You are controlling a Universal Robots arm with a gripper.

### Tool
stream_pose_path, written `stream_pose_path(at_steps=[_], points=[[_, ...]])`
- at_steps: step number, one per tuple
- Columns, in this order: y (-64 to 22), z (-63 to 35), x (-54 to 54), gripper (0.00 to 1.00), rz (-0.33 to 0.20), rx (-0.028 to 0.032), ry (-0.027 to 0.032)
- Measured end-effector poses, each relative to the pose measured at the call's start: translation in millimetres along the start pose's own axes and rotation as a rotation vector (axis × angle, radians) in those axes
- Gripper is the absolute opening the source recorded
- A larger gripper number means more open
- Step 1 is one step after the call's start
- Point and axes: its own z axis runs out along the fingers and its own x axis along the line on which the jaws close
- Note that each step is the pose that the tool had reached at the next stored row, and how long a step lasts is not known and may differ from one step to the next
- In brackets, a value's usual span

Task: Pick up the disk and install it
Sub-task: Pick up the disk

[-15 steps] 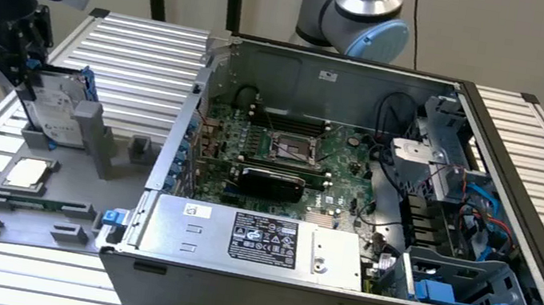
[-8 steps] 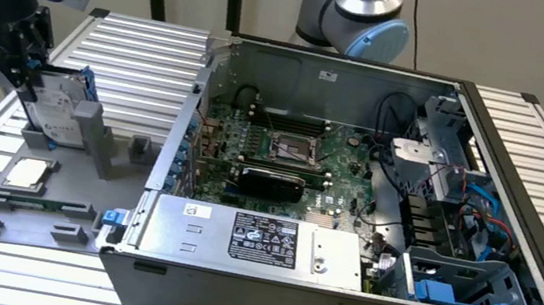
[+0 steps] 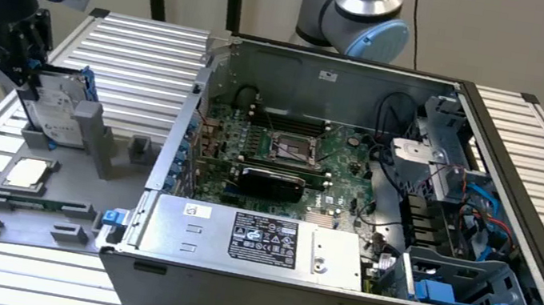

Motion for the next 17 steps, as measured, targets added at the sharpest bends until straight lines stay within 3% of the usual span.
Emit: stream_pose_path(at_steps=[17], points=[[0.2, 0.0, 3.6, 0.00, 0.000, 0.0001, 0.0000]])
